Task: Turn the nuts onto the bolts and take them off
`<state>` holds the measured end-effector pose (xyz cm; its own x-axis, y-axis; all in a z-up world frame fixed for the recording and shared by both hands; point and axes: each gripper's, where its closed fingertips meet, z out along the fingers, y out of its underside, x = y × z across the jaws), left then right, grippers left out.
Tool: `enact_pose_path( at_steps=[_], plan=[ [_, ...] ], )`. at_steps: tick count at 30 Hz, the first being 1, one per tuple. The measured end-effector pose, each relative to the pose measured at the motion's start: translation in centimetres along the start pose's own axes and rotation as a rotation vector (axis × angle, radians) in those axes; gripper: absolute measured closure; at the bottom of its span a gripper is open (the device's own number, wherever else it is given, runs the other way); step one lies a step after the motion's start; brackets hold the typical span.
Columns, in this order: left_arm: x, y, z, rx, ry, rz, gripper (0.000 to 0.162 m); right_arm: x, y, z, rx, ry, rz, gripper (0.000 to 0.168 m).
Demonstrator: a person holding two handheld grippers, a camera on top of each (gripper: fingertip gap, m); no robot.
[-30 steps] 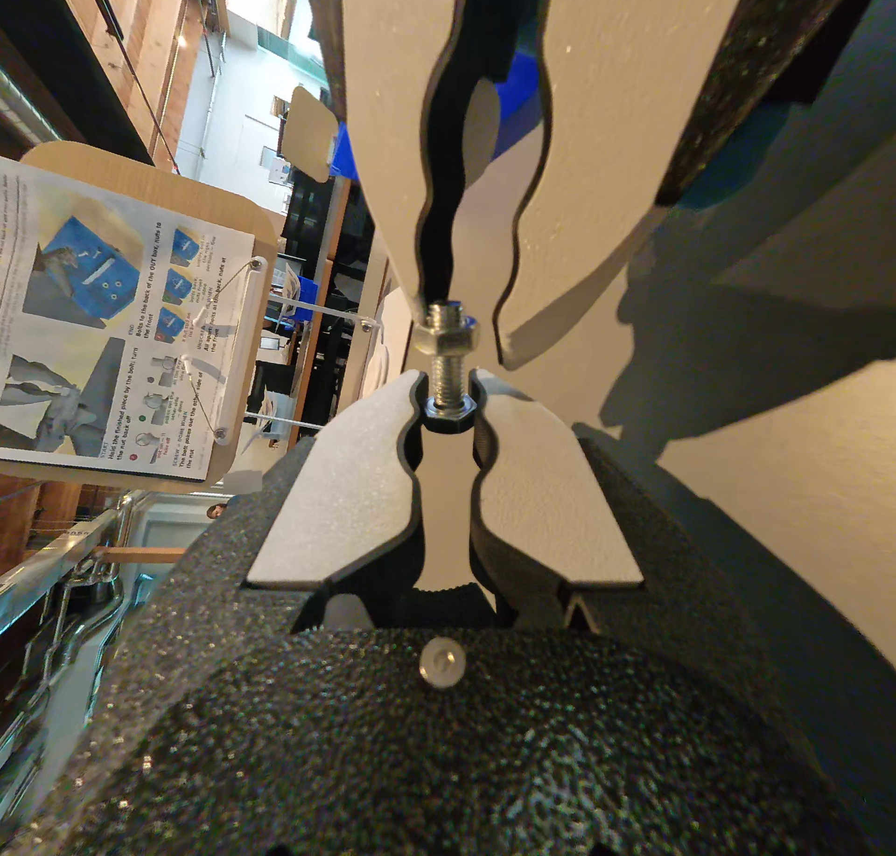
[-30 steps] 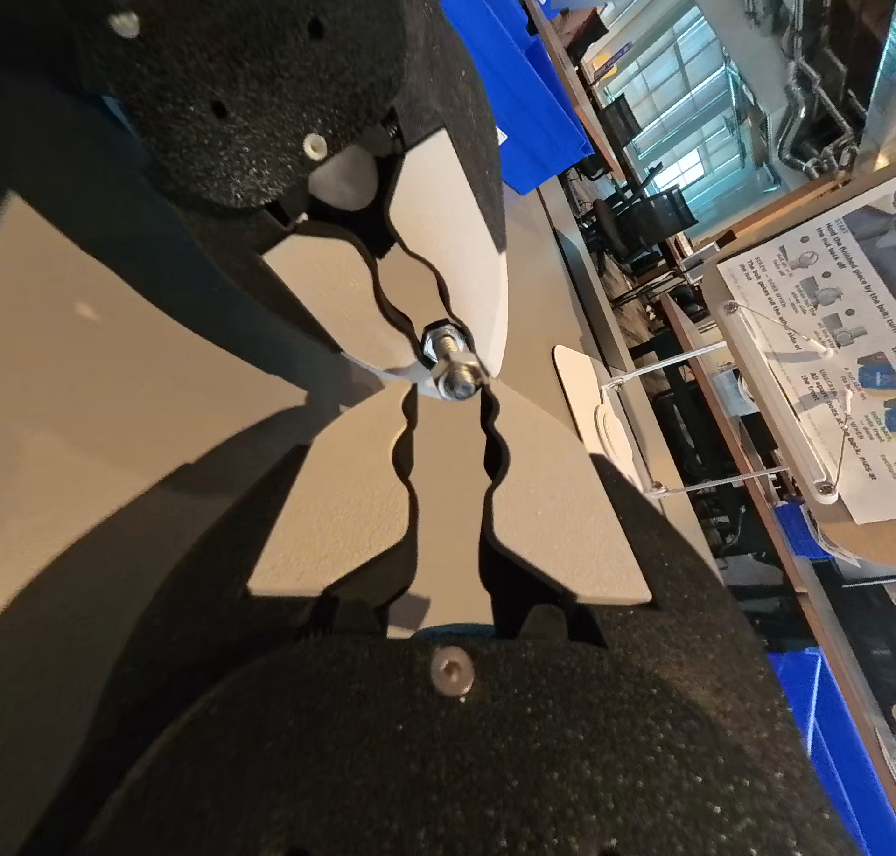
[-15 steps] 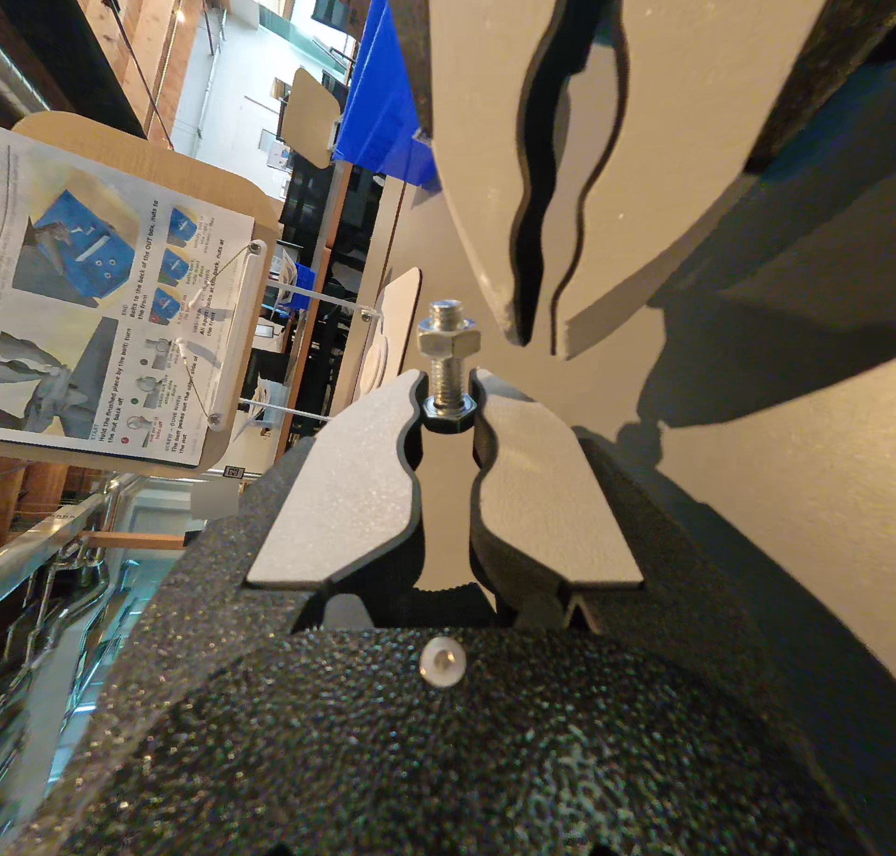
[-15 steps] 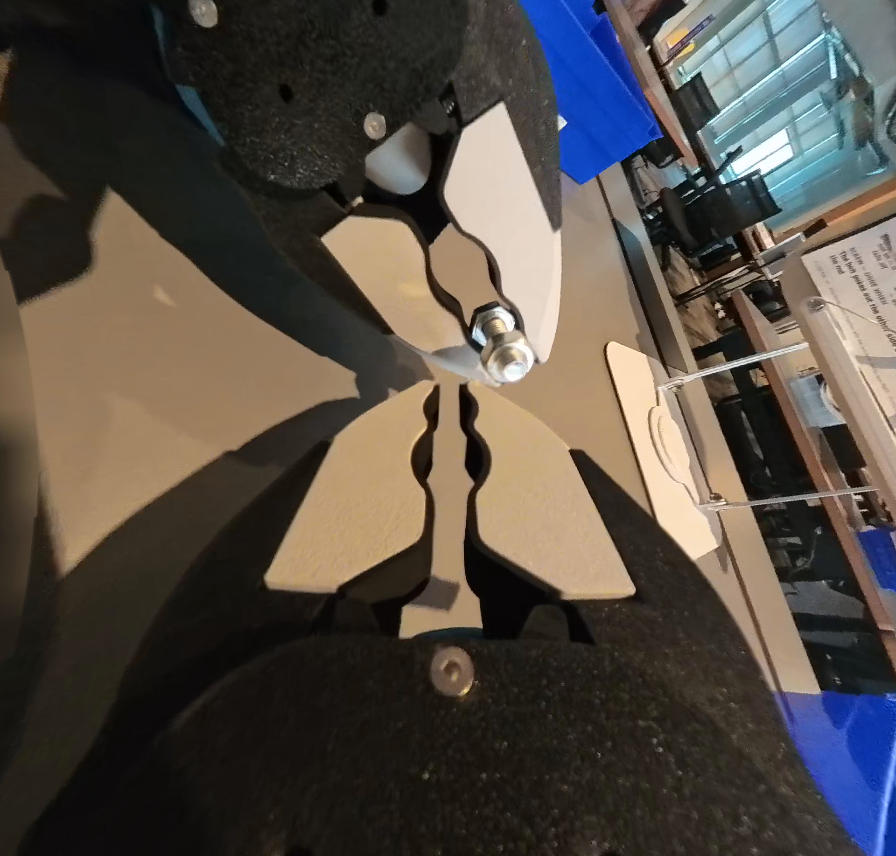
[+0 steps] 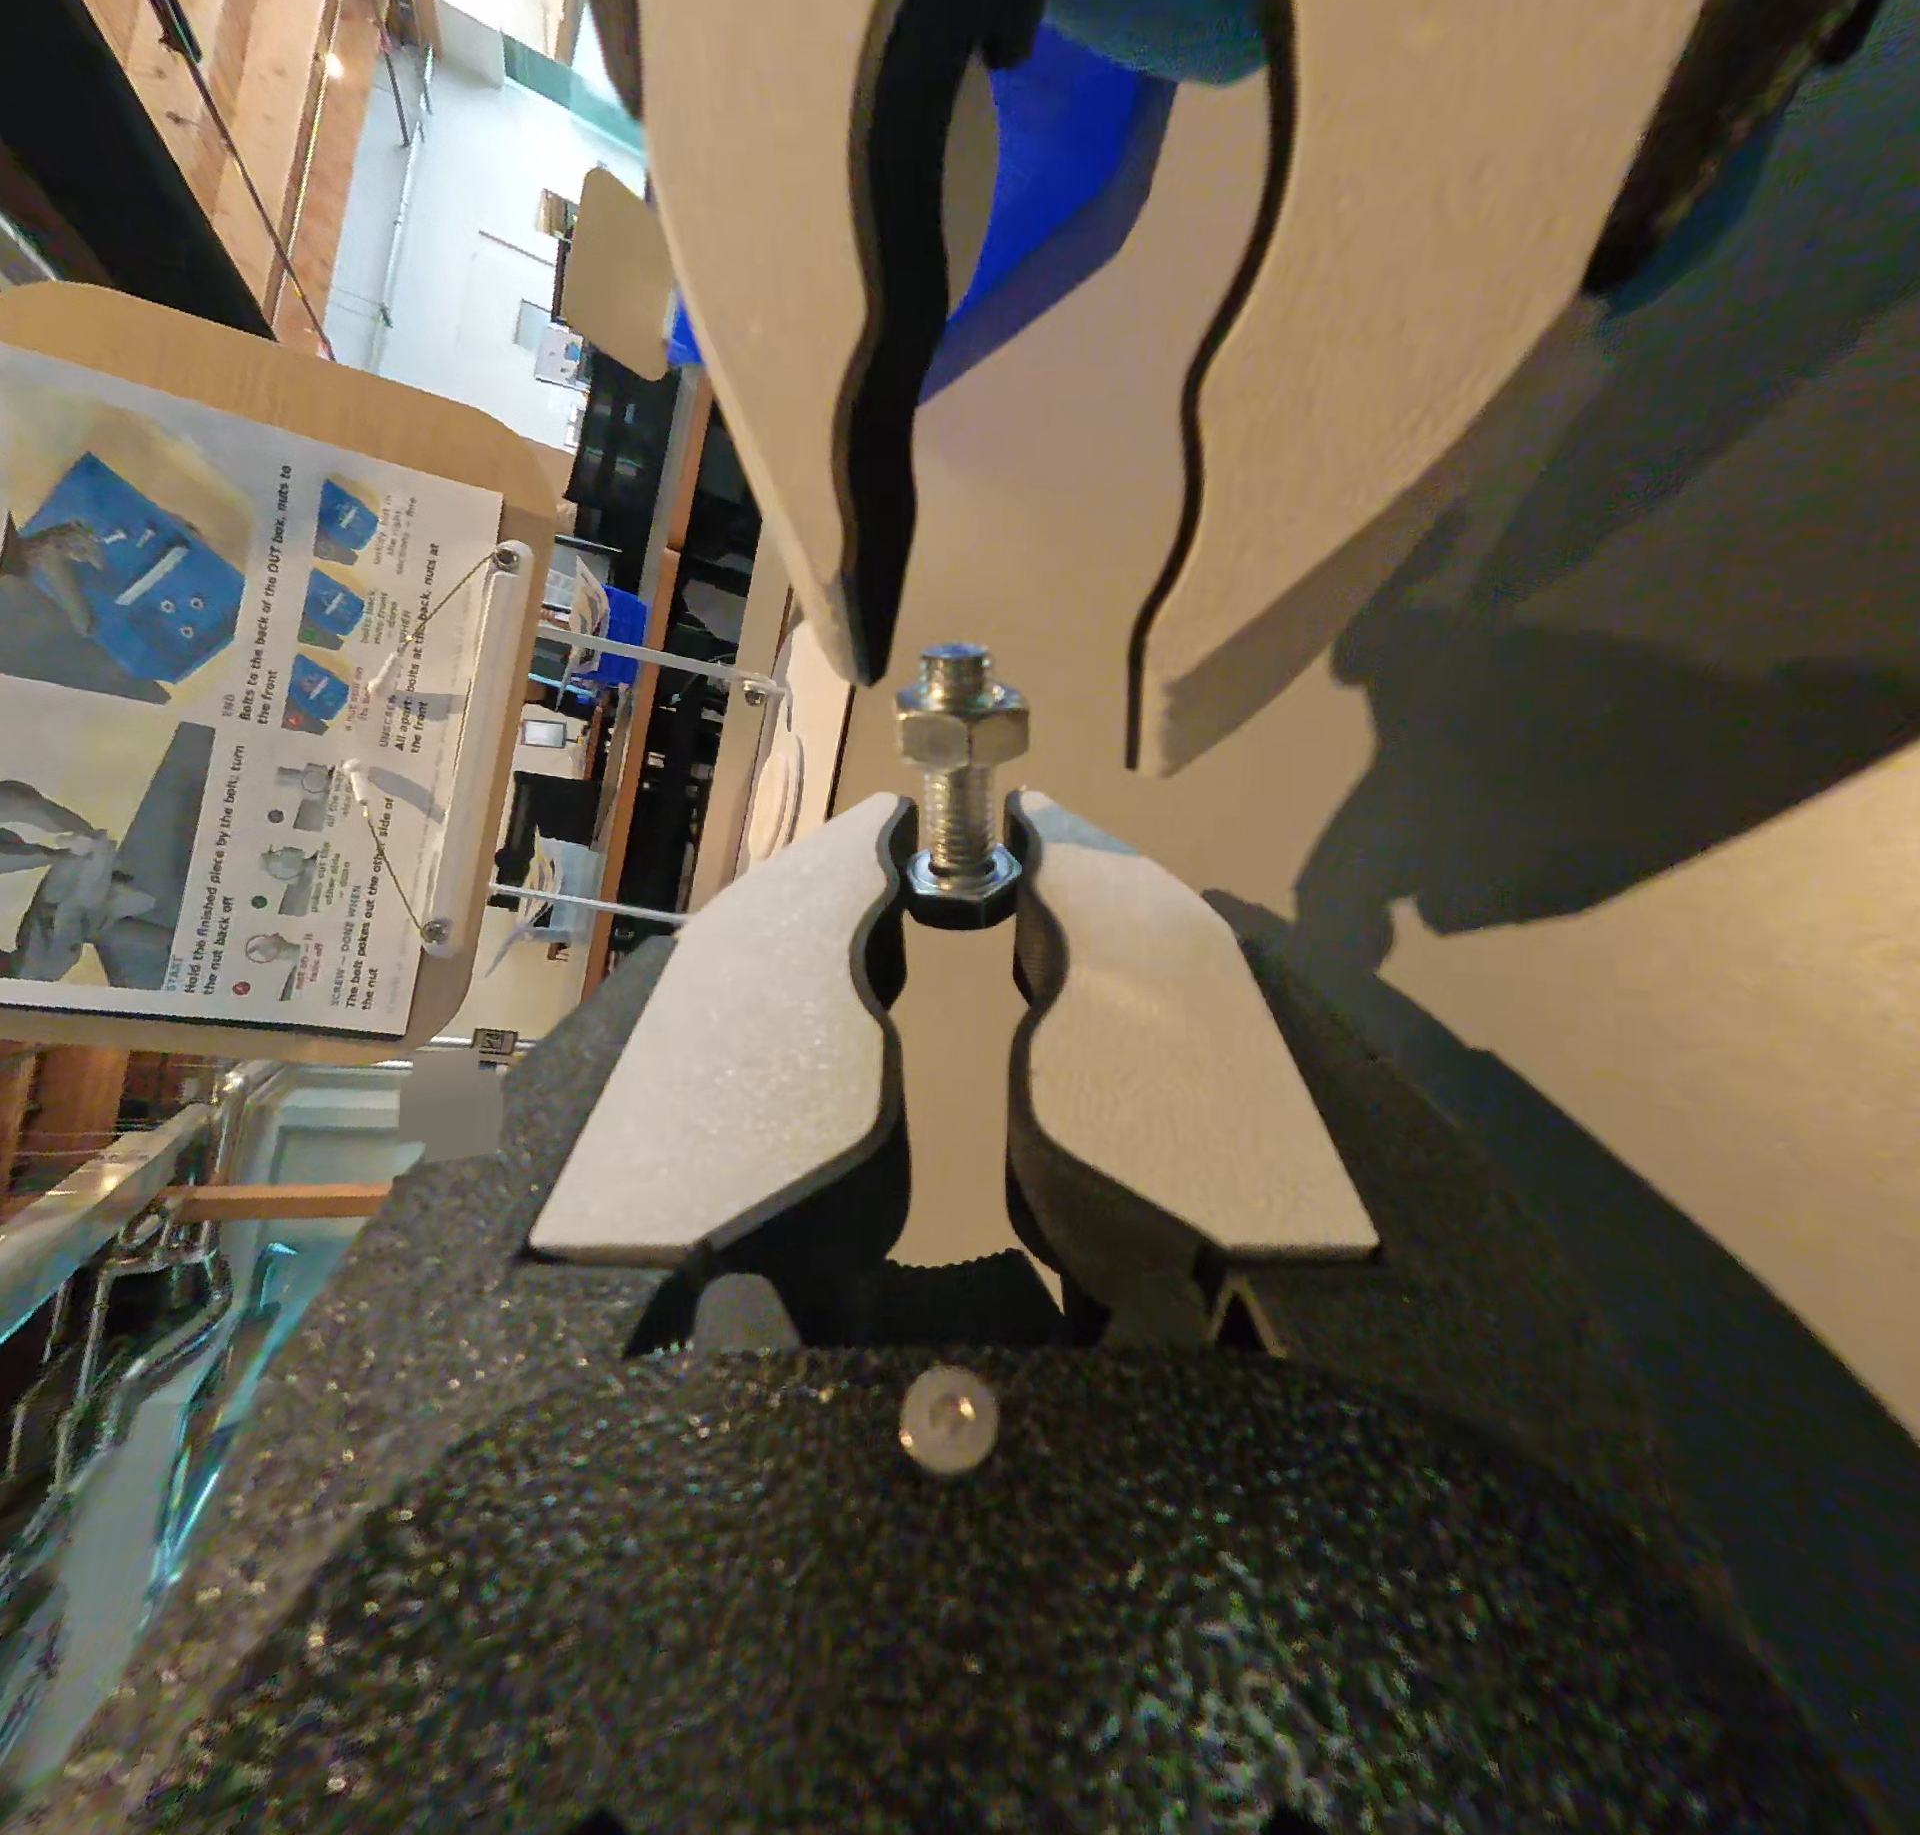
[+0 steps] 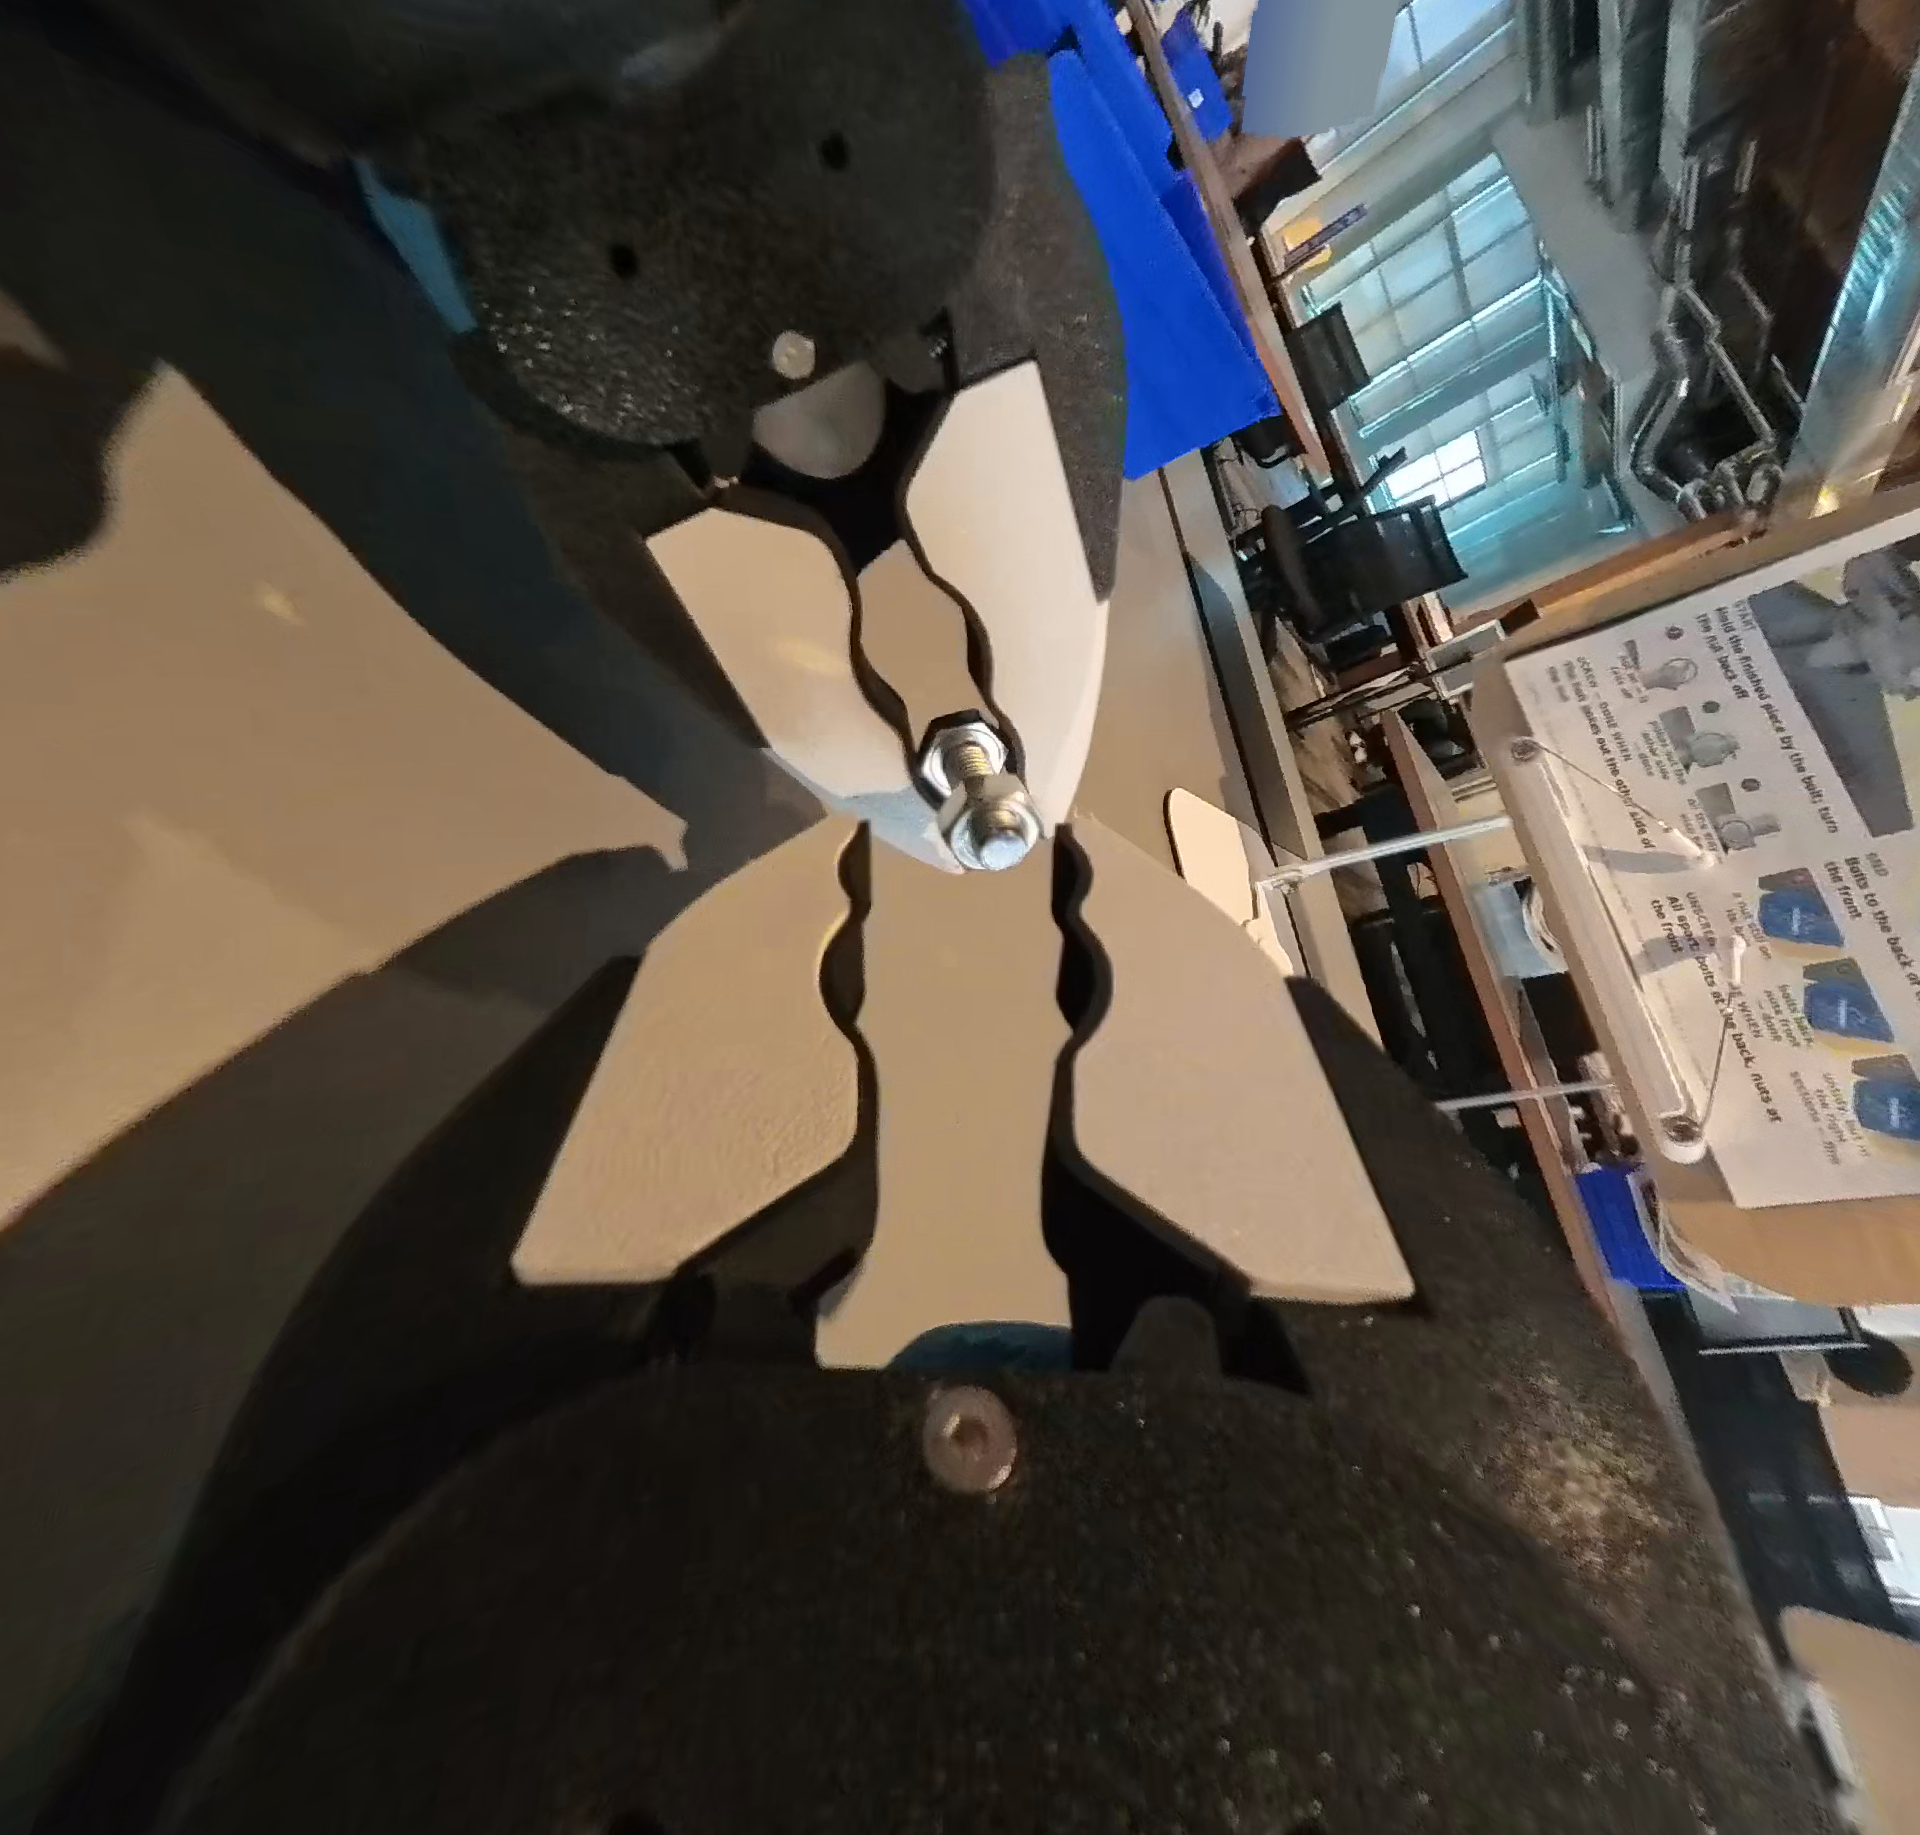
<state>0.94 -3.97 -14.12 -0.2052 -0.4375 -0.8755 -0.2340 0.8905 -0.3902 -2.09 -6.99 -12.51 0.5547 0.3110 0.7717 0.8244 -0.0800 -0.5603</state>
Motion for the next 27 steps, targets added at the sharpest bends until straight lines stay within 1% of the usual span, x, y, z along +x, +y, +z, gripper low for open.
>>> enact_pose_path(
  at_steps=[1, 5, 7, 9, 12, 14, 16, 18, 19, 20, 22, 25, 27],
  plan=[
    [0.1, -0.1, 0.0, 0.005, 0.005, 0.01, 0.146, -0.1, 0.1, 0.1, -0.01, 0.002, -0.008, 0.133],
    [0.5, -0.6, -0.1, 0.023, 0.015, 0.043, 0.146, -0.4, 0.5, 0.4, -0.045, -0.002, -0.042, 0.135],
    [0.5, -0.5, 0.0, 0.019, 0.01, 0.059, 0.146, -0.2, 0.8, 0.5, -0.068, 0.009, -0.043, 0.147],
    [0.4, -0.4, 0.0, 0.002, -0.009, 0.083, 0.146, -0.2, 0.9, 0.5, -0.084, -0.01, 0.014, 0.149],
    [-0.2, -0.1, 0.0, -0.028, -0.051, 0.115, 0.146, -0.1, 0.8, 0.8, -0.101, -0.049, 0.187, 0.15],
    [-0.6, 0.2, -0.1, -0.05, -0.071, 0.121, 0.146, -0.1, 0.6, 1.0, -0.109, -0.098, 0.396, 0.15],
    [-0.7, 0.3, -0.1, -0.043, -0.069, 0.092, 0.146, -0.1, 0.1, 1.1, -0.075, -0.168, 0.615, 0.149],
    [-0.7, 0.0, -0.1, -0.022, -0.064, 0.064, 0.146, 0.3, -0.6, 0.8, -0.003, -0.21, 0.723, 0.146],
    [-0.7, 0.1, -0.1, -0.025, -0.061, 0.059, 0.146, 0.5, -0.8, 0.5, 0.021, -0.217, 0.732, 0.143],
    [-0.6, 0.2, -0.1, -0.028, -0.056, 0.056, 0.146, 0.7, -0.7, 0.4, 0.03, -0.205, 0.709, 0.139],
    [-0.6, 0.2, -0.1, -0.027, -0.049, 0.042, 0.146, 1.0, -0.3, 0.1, 0.011, -0.155, 0.595, 0.131],
    [-0.5, 0.1, -0.1, -0.018, -0.041, 0.025, 0.146, 1.3, 0.2, 0.0, -0.038, -0.045, 0.332, 0.131],
    [-0.4, 0.1, -0.1, -0.012, -0.033, 0.019, 0.146, 1.2, 0.4, 0.1, -0.068, 0.014, 0.167, 0.134]
  ],
)
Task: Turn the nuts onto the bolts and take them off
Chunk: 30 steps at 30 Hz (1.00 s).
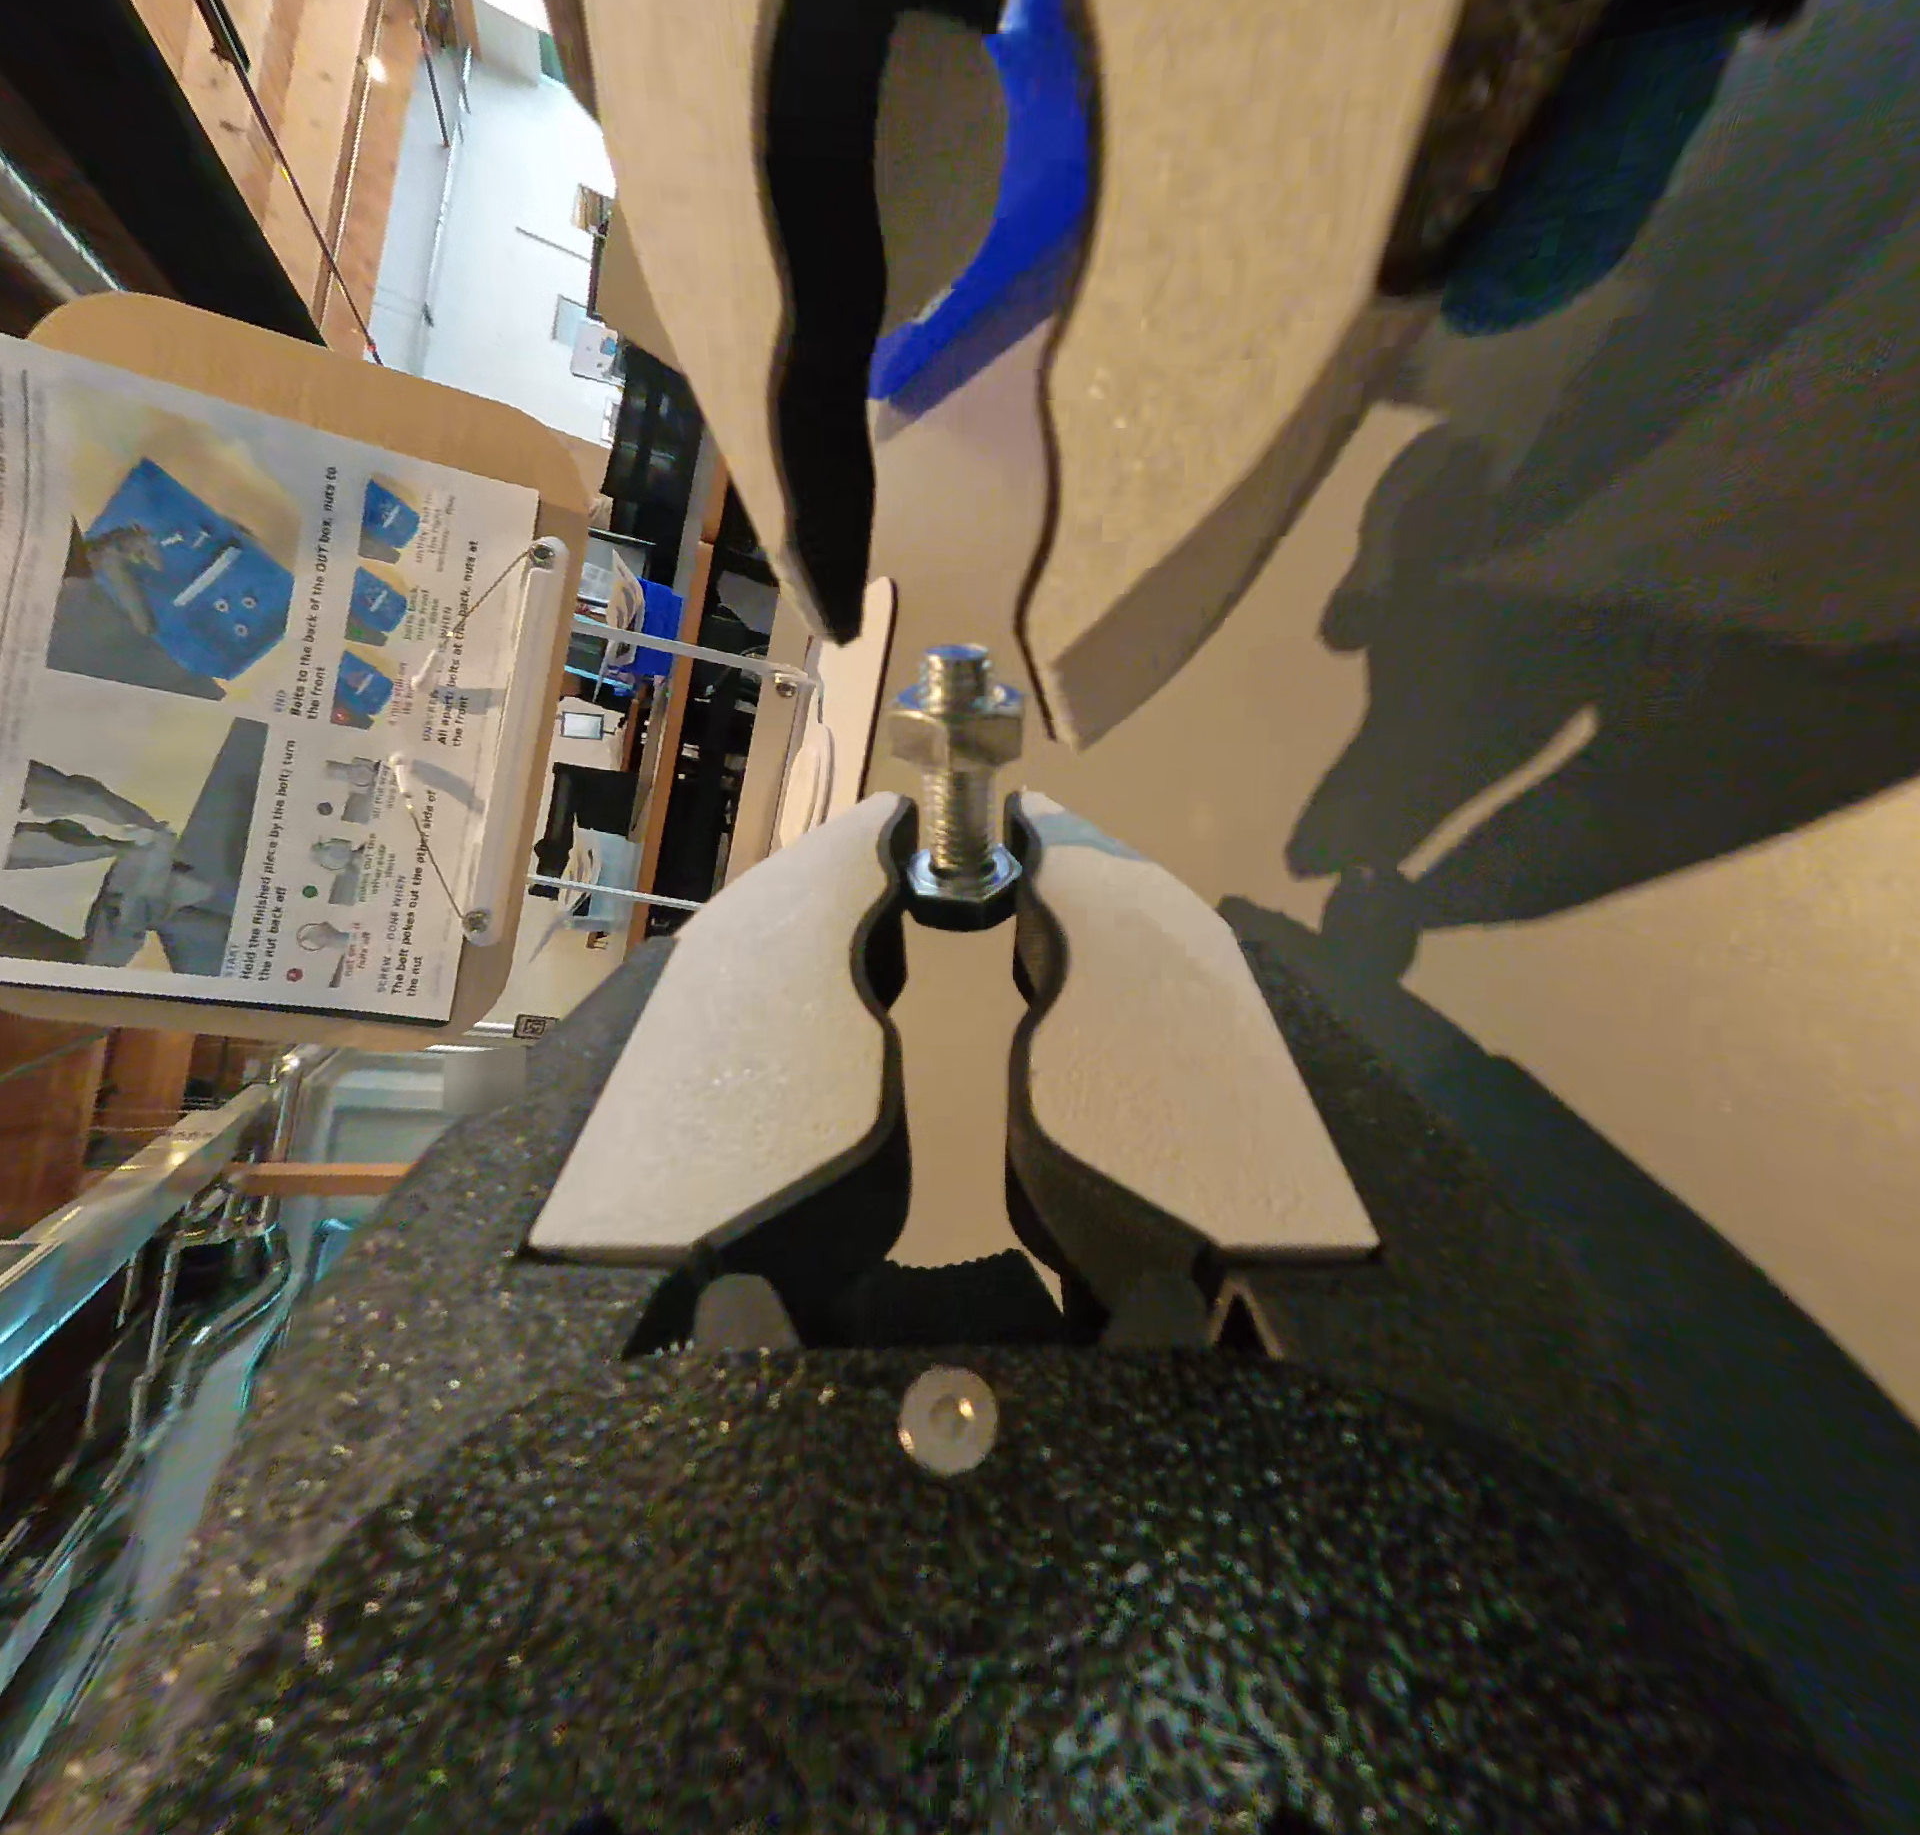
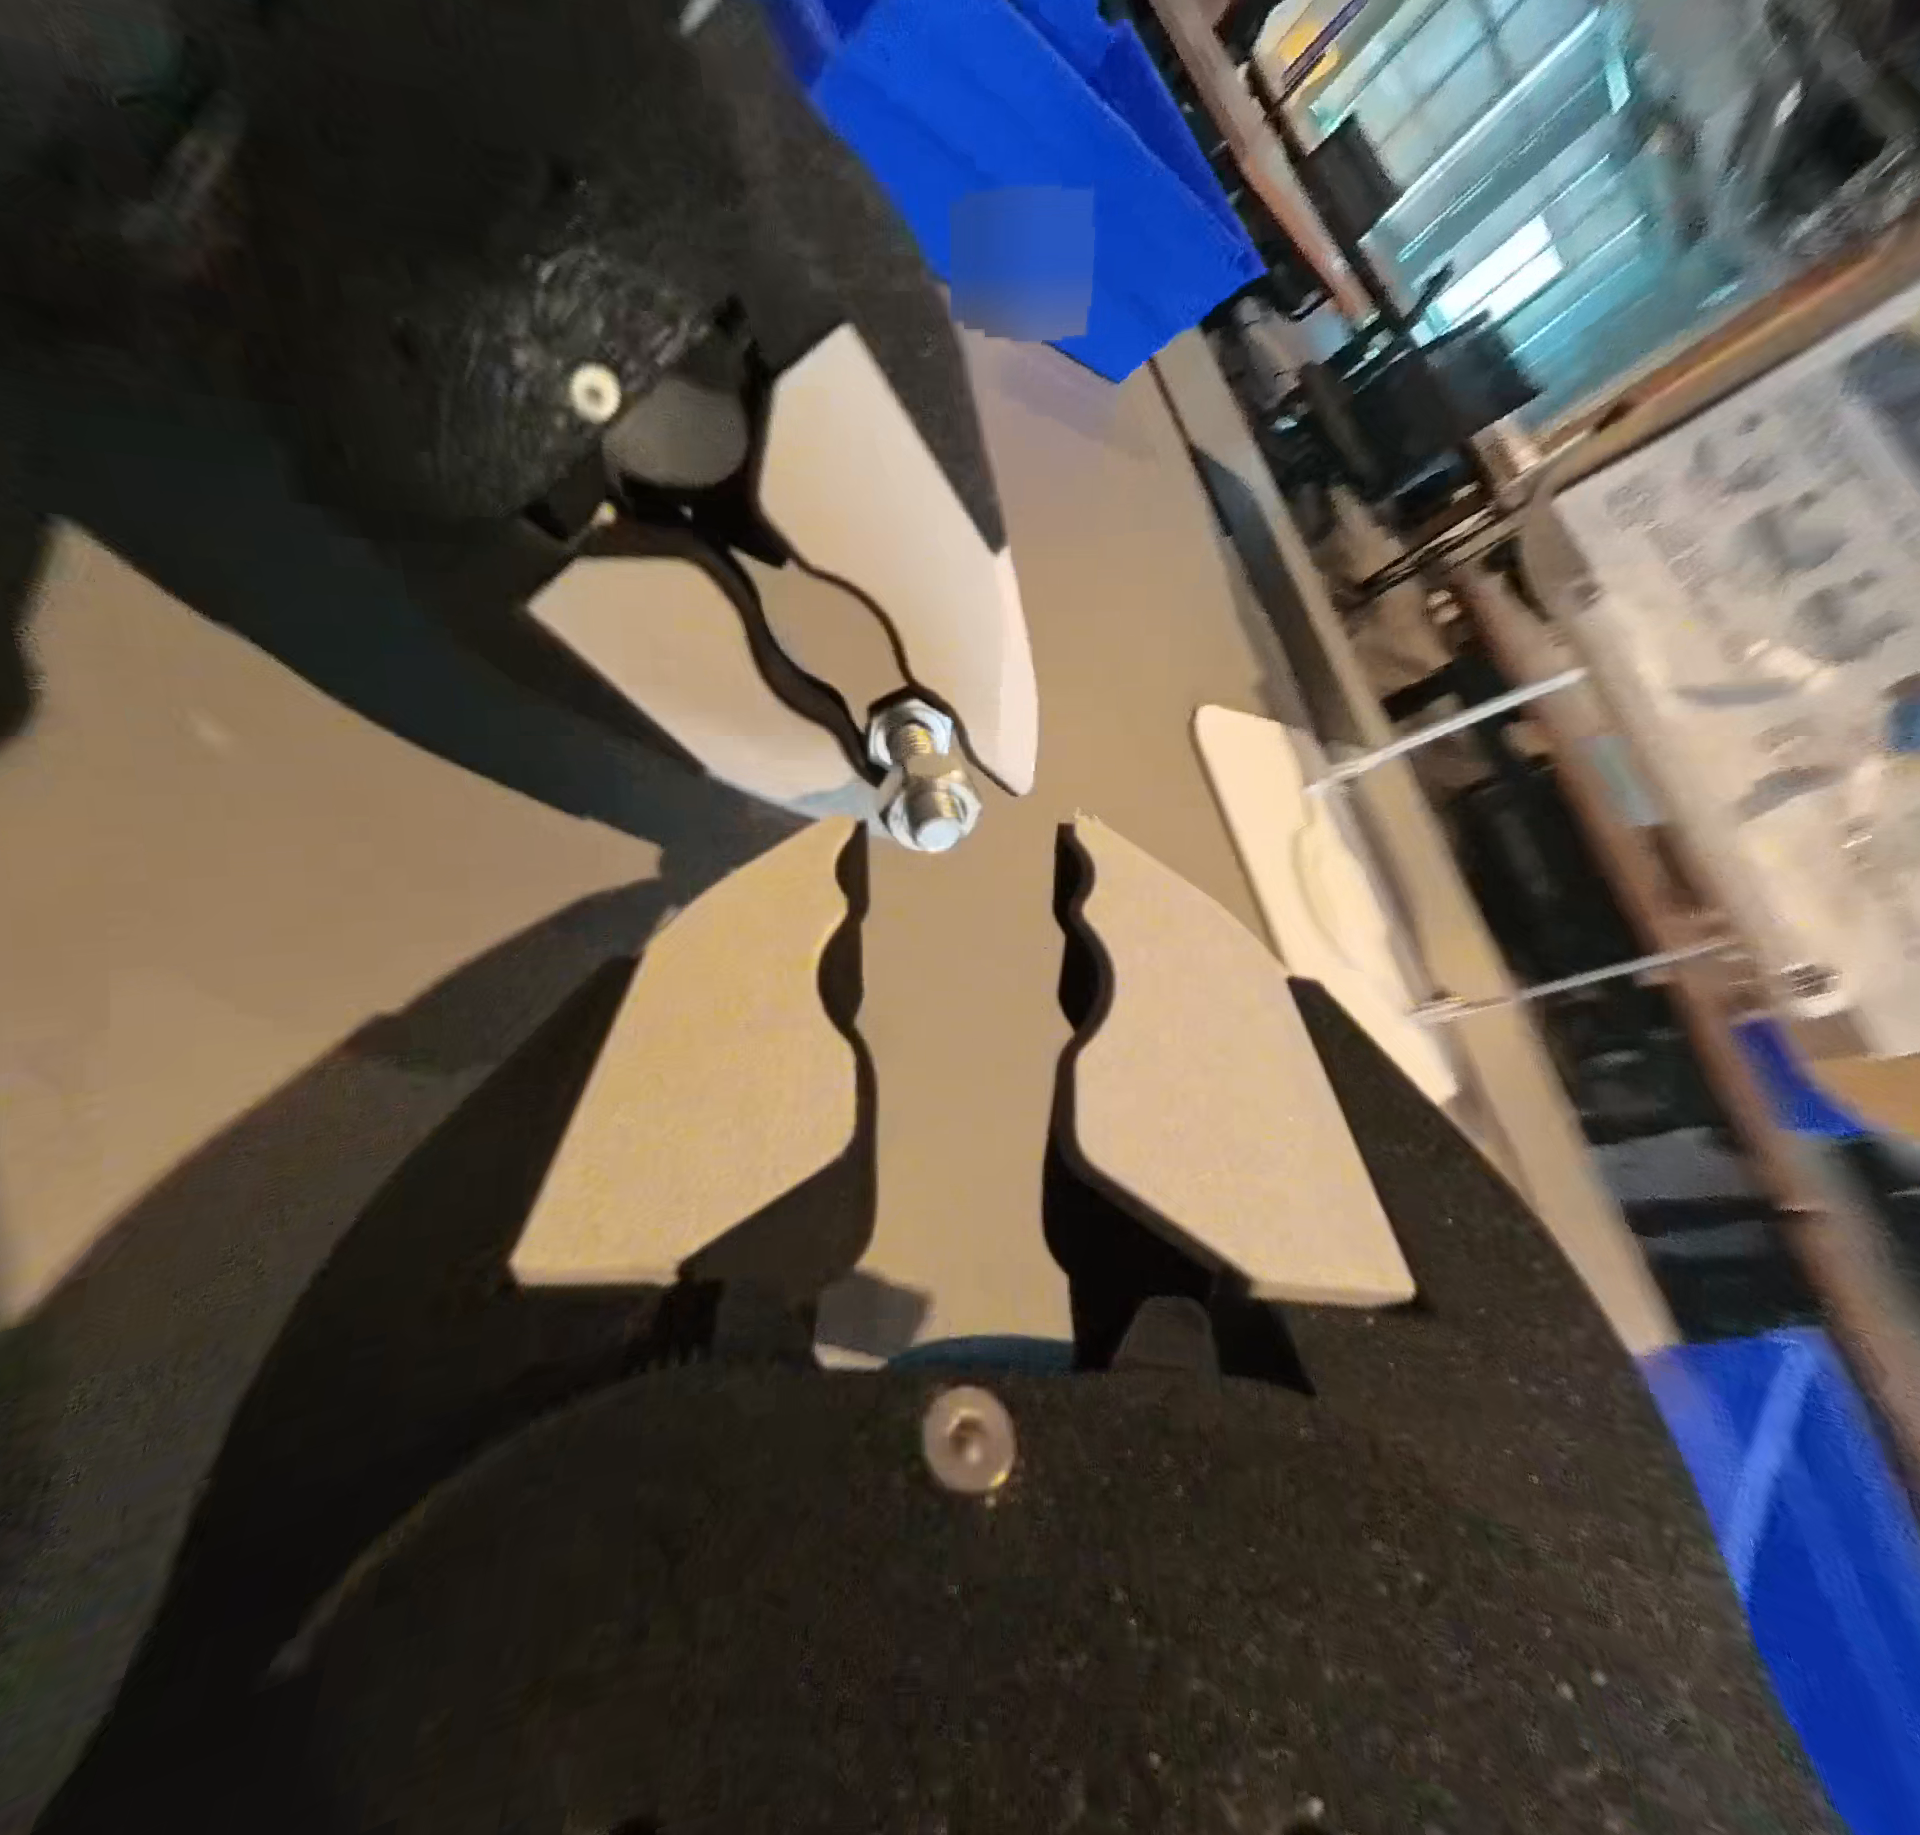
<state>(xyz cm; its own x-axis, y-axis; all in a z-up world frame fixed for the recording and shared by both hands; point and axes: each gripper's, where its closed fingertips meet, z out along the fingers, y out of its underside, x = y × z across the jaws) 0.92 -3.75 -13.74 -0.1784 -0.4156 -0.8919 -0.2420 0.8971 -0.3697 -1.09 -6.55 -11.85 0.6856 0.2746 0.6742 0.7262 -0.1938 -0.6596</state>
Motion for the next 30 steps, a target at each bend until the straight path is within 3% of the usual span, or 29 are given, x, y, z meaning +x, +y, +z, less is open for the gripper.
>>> enact_pose_path(
  at_steps=[6, 8, 11, 14, 17, 19, 21, 23, 30],
  plan=[
    [0.5, -0.3, 0.0, 0.013, 0.019, 0.024, 0.146, -0.7, 0.3, 0.4, -0.048, 0.085, -0.274, 0.139],
    [0.6, -0.4, 0.0, 0.01, 0.017, 0.038, 0.146, -0.9, 0.2, 0.4, -0.052, 0.093, -0.318, 0.15],
    [0.6, -0.2, 0.0, -0.007, 0.007, 0.064, 0.146, -1.0, 0.4, 0.6, -0.074, 0.084, -0.298, 0.15],
    [0.4, 0.1, 0.1, -0.037, -0.018, 0.099, 0.146, -1.1, 0.6, 0.8, -0.108, 0.019, -0.096, 0.15],
    [0.1, 0.4, 0.1, -0.05, -0.033, 0.102, 0.146, -1.3, 0.4, 1.0, -0.12, -0.111, 0.328, 0.15],
    [0.0, 0.2, 0.0, -0.033, -0.032, 0.073, 0.146, -1.2, -0.4, 0.7, -0.046, -0.205, 0.577, 0.149],
    [0.1, 0.1, 0.0, -0.026, -0.02, 0.058, 0.146, -0.7, -1.4, 0.1, 0.07, -0.269, 0.688, 0.144],
    [0.1, 0.3, 0.1, -0.031, -0.017, 0.053, 0.146, 0.1, -1.2, -0.4, 0.109, -0.245, 0.637, 0.137],
    [0.3, 0.0, 0.1, -0.008, 0.006, 0.017, 0.146, 0.4, 0.3, -0.8, 0.008, -0.013, 0.018, 0.133]
  ],
)
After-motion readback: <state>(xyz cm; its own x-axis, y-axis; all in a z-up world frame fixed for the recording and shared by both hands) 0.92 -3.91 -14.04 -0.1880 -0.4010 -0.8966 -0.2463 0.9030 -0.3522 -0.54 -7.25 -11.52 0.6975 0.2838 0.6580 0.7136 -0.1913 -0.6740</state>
